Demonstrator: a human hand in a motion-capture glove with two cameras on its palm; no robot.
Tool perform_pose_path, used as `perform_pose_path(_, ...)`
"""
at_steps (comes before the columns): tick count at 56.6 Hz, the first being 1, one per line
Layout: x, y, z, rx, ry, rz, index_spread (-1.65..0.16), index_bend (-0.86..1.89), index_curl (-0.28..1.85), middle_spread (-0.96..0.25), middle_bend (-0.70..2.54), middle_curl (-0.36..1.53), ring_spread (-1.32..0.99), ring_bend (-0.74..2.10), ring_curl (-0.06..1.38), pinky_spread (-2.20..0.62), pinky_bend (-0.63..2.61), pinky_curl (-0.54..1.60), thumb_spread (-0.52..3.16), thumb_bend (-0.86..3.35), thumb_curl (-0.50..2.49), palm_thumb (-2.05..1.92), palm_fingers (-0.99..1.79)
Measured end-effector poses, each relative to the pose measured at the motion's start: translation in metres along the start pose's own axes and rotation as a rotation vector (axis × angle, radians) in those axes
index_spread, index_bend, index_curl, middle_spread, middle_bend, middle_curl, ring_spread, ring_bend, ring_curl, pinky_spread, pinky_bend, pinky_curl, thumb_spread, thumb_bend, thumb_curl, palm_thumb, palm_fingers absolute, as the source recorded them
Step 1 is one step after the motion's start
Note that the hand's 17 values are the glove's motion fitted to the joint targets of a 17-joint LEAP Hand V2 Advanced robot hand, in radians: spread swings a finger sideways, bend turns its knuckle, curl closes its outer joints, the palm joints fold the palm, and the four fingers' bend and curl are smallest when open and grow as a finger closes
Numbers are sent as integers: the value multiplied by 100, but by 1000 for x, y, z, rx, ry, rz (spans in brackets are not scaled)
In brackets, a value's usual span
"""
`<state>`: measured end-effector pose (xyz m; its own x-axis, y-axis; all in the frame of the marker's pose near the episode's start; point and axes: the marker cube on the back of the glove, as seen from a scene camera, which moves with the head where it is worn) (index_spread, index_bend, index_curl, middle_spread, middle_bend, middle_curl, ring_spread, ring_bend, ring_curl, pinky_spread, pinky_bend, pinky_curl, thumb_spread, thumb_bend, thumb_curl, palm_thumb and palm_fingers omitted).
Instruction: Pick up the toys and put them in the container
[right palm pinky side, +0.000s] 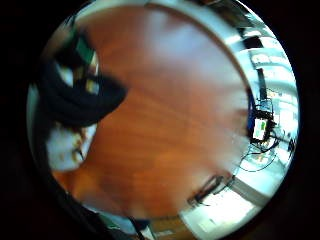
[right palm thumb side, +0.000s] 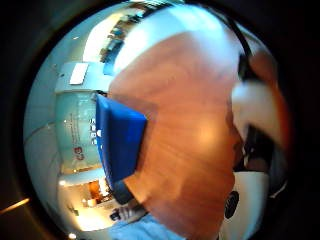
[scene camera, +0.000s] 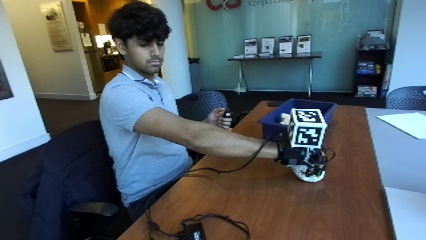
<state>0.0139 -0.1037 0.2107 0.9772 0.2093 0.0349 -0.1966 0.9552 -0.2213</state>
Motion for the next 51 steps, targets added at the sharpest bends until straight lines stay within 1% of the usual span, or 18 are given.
perform_pose_path(1,0,0,-2,6,1,-6,-28,20,39,3,24,27,-6,63,31,-19,102,30,165,37,43,56,71)
perform_pose_path(2,0,0,-3,12,0,-11,-28,19,39,3,25,27,-7,66,32,-21,101,30,164,39,44,60,77)
perform_pose_path(8,-3,1,-14,67,-34,-27,-25,20,45,2,31,32,-12,77,40,-27,100,34,155,46,54,78,87)
perform_pose_path(18,-38,-2,-58,137,-106,-74,-23,19,49,1,34,37,-17,81,45,-31,101,37,149,49,63,86,85)
perform_pose_path(26,-100,-5,-118,222,-181,-170,-22,19,52,1,34,40,-19,81,46,-32,101,39,147,49,67,88,82)
perform_pose_path(32,-146,-6,-150,255,-200,-235,-22,20,54,0,34,42,-19,80,47,-32,100,39,146,49,70,88,80)
perform_pose_path(38,-202,-4,-169,249,-168,-329,-22,19,56,0,34,44,-19,81,48,-32,101,40,146,49,72,89,77)
perform_pose_path(43,-248,2,-173,218,-145,-420,-23,19,57,0,34,46,-20,81,49,-32,101,40,145,48,73,87,76)
perform_pose_path(51,-294,5,-160,161,-129,-471,-23,18,58,0,33,48,-20,82,50,-31,103,41,144,46,75,84,72)
